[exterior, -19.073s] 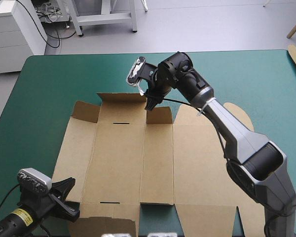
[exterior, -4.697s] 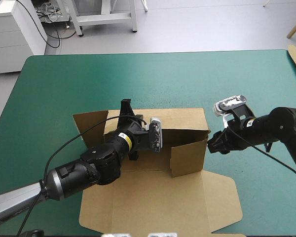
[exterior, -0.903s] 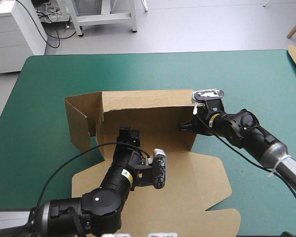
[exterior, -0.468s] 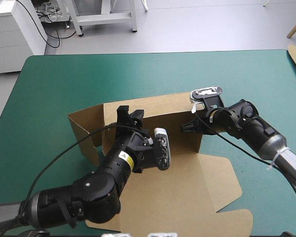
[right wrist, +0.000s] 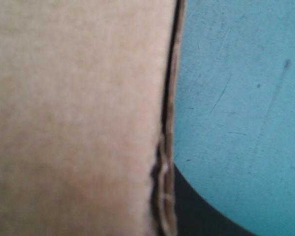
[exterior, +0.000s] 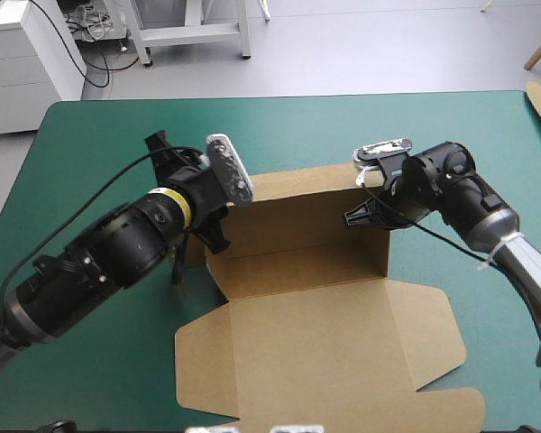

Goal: Fold the box

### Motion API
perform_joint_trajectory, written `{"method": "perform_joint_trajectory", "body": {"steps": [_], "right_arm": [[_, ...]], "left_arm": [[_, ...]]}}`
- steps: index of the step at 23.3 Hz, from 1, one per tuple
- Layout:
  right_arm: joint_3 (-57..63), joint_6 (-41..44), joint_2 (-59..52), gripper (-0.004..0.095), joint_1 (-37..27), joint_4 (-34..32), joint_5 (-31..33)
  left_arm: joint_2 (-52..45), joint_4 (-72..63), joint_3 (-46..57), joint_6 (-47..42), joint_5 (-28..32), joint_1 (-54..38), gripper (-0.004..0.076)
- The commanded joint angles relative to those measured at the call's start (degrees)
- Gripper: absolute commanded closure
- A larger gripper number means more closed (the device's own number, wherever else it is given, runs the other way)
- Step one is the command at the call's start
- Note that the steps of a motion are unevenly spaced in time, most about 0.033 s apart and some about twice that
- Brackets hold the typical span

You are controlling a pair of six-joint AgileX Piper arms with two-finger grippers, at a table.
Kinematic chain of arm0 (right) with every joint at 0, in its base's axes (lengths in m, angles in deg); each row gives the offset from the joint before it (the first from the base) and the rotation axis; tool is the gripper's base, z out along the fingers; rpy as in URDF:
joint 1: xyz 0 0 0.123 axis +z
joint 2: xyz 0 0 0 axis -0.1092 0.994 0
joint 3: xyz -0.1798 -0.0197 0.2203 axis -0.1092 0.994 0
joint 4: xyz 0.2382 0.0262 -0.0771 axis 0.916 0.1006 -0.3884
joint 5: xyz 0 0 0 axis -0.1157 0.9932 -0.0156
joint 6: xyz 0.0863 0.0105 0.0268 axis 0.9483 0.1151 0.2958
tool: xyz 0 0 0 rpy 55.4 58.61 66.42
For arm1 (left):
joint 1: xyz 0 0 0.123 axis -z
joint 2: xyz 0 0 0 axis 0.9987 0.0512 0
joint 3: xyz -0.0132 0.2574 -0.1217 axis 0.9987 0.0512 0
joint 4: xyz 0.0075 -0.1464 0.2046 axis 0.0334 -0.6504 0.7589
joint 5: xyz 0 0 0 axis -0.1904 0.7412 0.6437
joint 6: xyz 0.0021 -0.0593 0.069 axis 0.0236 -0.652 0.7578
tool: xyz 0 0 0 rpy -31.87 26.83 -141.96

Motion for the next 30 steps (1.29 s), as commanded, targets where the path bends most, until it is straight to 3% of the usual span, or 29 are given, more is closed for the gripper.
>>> {"method": "perform_joint_trajectory", "body": {"steps": [1,5,9,13,19,22,25,30], "right_arm": [[-4.1,-4.62,1.22,0.093,-4.68,1.61,1.77],[-5.44,-9.0,4.95,0.093,-9.94,7.31,1.88],[-6.08,-9.11,8.6,0.093,-11.77,6.79,1.76],[-6.2,-9.85,12.86,0.093,-11.77,7.57,-3.96],[-6.32,-9.85,16.94,0.0929,-11.67,8.51,-6.21],[-6.32,-9.94,18.87,0.0929,-11.56,8.9,-6.31],[-7.47,-9.73,19.84,0.0928,-11.56,9.79,-6.27],[-10.65,-8.49,19.84,0.0927,-10.52,10.23,-5.05]], "left_arm": [[-2.21,-9.3,-2.0,4.86,2.87,-8.22,0.0393],[-2.19,-27.44,-1.75,12.71,3.64,-20.87,0.0477],[-2.19,-43.09,-0.92,16.16,5.52,-32.46,0.0549],[-5.87,-58.93,5.16,27.17,8.0,-40.99,0.0664],[-23.82,-59.0,29.02,27.68,19.14,-41.23,0.0717],[-34.26,-57.05,39.06,25.55,19.34,-41.23,0.0731],[-43.8,-50.49,46.39,16.43,19.06,-41.23,0.0731],[-48.69,-48.38,49.49,11.9,19.21,-40.98,0.0731]]}}
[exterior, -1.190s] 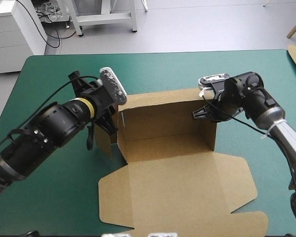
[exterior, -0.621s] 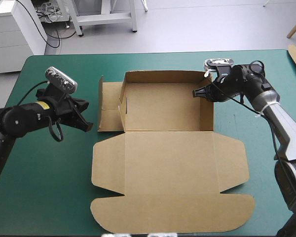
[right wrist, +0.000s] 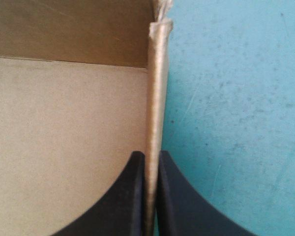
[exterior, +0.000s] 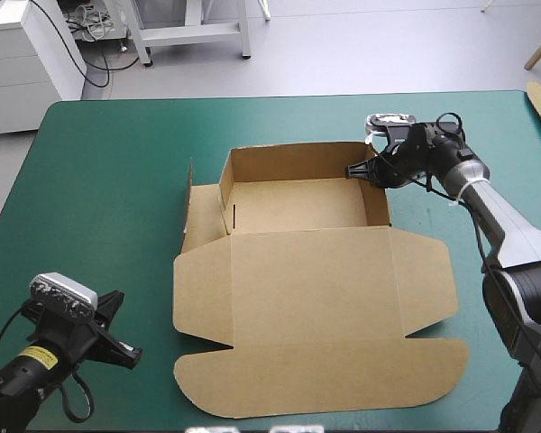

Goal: Fold the box

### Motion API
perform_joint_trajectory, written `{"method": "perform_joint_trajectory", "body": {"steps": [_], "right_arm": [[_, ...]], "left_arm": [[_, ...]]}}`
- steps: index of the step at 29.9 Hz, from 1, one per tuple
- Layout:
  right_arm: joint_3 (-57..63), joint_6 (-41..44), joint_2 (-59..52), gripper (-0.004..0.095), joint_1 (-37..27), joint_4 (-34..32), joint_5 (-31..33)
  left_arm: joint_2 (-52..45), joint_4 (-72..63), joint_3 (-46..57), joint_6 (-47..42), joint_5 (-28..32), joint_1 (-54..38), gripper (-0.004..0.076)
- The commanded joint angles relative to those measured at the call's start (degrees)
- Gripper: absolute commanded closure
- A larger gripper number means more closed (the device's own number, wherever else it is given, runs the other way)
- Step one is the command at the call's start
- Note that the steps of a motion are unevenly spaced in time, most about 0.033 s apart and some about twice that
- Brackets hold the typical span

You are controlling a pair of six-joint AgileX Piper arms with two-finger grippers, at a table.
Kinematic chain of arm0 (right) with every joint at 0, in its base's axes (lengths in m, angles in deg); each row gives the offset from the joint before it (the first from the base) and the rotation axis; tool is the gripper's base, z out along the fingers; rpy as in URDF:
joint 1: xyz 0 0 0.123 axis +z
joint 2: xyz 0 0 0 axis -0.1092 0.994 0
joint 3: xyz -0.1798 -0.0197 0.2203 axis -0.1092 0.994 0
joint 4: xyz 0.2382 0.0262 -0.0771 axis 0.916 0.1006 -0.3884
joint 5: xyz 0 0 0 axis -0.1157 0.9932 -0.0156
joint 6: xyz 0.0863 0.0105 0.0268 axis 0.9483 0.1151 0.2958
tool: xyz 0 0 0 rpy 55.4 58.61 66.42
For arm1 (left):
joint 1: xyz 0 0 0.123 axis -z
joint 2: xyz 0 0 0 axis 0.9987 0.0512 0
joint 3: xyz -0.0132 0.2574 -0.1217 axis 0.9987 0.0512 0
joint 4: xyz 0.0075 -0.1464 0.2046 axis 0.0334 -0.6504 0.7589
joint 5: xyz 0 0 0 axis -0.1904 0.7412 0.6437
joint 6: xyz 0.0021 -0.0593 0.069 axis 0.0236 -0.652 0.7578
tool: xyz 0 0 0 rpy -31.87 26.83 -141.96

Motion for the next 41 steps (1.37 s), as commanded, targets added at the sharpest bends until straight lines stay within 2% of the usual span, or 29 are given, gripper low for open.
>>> {"method": "perform_joint_trajectory", "body": {"steps": [1,5,8,12,16,21,23,30,41], "right_arm": [[-2.13,-0.33,-1.15,0.0928,1.54,-2.24,10.51],[-5.2,-0.33,-1.15,0.0927,5.08,-5.04,9.62],[-7.38,-0.33,-1.15,0.0924,6.99,-7.87,9.05],[-10.34,-0.33,-1.15,0.084,7.17,-7.4,9.95],[-11.83,-0.33,-1.15,0.0713,7.17,-7.87,11.17],[-13.01,-0.6,-1.15,0.0428,7.17,-7.87,13.95],[-14.03,-0.6,-1.15,0.0353,7.17,-7.87,16.32],[-15.59,-0.49,-4.06,0.0344,7.17,-7.87,17.25],[-15.59,-0.26,-16.5,0.0344,7.17,-7.52,17.25]], "left_arm": [[-1.59,0.26,-0.48,-3.07,3.89,0.55,0.0731],[-1.7,2.39,-0.48,-3.41,4.01,4.43,0.0731],[-1.7,8.14,-0.48,-7.7,3.0,8.15,0.0731],[-1.7,16.62,-0.48,-15.7,-0.59,10.27,0.0731],[-1.7,17.59,-0.48,-15.96,0.07,10.29,0.0731],[-1.7,16.5,-0.48,-15.96,-0.48,10.19,0.0731],[-1.7,14.97,-0.48,-16.1,-0.48,10.19,0.0731],[-3.01,13.26,-0.48,-16.89,-4.62,10.19,0.0731],[-7.88,13.26,-0.61,-17.9,-9.29,10.19,0.0731]]}}
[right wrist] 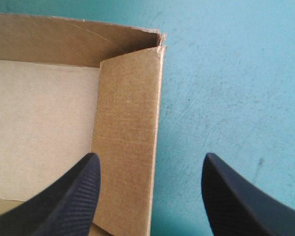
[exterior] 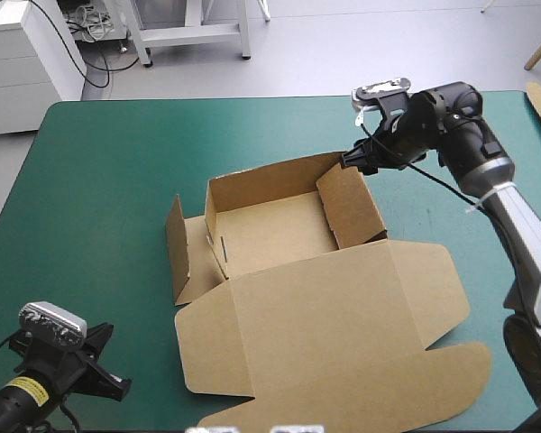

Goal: Fold the box

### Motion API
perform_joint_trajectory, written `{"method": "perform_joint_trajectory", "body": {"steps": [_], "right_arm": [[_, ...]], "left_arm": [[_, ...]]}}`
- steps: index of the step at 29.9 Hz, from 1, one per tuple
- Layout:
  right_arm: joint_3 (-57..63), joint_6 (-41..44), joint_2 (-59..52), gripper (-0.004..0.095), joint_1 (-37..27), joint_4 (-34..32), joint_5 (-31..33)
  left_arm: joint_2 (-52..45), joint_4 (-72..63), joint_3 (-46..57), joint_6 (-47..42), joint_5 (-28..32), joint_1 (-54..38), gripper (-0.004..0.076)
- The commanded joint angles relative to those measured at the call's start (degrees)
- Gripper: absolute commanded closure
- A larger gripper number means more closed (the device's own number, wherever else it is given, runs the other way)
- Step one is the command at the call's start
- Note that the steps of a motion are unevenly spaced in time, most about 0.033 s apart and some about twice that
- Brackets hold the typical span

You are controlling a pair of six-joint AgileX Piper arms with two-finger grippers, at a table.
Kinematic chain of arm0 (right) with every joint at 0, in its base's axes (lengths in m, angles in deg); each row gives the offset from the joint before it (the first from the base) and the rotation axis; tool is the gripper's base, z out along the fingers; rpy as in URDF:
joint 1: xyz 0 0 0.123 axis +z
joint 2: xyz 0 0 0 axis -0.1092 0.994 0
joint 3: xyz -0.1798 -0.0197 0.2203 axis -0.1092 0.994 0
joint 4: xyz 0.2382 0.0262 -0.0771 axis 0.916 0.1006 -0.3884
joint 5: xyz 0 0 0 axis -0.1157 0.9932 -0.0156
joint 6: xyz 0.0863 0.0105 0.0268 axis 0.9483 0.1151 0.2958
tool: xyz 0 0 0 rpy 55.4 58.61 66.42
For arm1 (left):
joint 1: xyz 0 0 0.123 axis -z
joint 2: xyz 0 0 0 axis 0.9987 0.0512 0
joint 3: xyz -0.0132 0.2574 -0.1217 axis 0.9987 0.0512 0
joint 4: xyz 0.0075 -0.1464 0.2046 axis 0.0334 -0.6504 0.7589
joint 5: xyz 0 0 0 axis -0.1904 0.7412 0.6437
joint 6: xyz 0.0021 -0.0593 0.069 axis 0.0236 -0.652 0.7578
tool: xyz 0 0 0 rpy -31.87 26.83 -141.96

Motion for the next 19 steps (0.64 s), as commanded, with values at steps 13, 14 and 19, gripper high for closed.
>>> {"method": "perform_joint_trajectory", "body": {"steps": [13,14,19], "right_arm": [[1.52,-0.09,-5.55,0.0344,-0.08,-0.38,-1.35],[2.05,-0.09,-4.66,0.0343,-0.08,-0.38,-1.35],[3.95,-0.09,0.58,0.0344,-0.08,0.07,-1.35]], "left_arm": [[-0.51,-1.13,-1.72,-0.66,0.01,0.39,0.0731],[-0.51,-1.13,-1.72,-0.66,0.0,0.39,0.0731],[-0.51,-1.22,-1.72,-0.66,-0.1,0.39,0.0731]]}}
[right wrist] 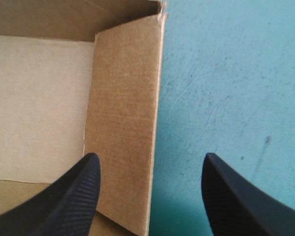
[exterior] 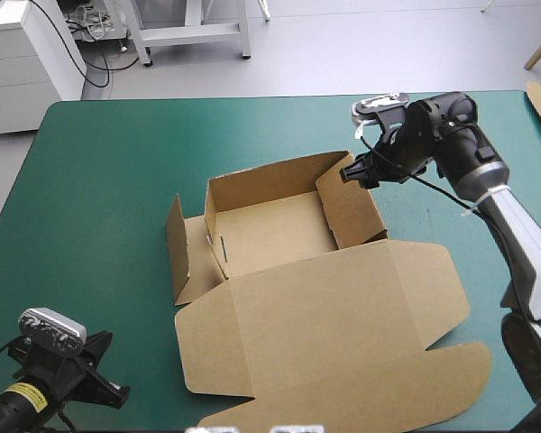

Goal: Fold the box

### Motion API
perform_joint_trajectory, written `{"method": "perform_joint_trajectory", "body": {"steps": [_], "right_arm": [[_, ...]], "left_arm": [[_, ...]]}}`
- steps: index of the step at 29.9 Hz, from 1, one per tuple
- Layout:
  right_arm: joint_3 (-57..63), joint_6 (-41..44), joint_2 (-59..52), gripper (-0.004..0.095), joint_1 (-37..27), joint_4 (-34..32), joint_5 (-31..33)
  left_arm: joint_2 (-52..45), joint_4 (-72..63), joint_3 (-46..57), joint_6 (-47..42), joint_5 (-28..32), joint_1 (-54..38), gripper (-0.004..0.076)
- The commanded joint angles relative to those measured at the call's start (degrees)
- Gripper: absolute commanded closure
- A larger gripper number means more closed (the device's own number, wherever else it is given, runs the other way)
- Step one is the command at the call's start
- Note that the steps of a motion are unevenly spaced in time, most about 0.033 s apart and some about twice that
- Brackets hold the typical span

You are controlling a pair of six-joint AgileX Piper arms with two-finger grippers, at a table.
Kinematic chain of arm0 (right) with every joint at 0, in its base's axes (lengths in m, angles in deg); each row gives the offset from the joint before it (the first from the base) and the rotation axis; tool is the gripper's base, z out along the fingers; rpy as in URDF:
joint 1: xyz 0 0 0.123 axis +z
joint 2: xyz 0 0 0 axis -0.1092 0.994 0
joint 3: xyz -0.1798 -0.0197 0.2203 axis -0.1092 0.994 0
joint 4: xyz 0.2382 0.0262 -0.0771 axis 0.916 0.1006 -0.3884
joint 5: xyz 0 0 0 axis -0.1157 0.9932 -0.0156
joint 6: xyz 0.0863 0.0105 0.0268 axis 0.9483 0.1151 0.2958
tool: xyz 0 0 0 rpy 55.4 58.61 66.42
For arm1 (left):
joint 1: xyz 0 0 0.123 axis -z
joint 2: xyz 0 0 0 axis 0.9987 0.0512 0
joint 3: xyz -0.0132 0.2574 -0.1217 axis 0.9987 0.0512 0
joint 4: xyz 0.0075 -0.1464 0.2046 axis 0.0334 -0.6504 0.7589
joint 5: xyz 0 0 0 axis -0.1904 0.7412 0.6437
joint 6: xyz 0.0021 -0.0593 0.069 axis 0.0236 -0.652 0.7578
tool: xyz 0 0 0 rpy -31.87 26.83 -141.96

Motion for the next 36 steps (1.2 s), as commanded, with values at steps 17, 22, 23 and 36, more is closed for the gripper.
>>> {"method": "perform_joint_trajectory", "body": {"steps": [17,22,23,36], "right_arm": [[0.98,2.24,9.4,0.0923,-0.08,-0.11,-3.25],[0.72,1.94,8.75,0.0929,-0.08,-0.43,-2.62],[0.72,1.94,8.48,0.0929,-0.08,-0.43,-2.39],[0.72,1.11,-9.09,0.093,-0.08,-3.05,-1.98]], "left_arm": [[0.61,-1.04,-1.72,-0.48,4.0,0.39,0.0731],[0.61,-1.04,-1.72,-0.48,4.0,0.39,0.0731],[0.61,-1.04,-1.72,-0.48,4.0,0.39,0.0731],[0.61,-1.04,-1.72,0.02,4.0,0.39,0.0726]]}}
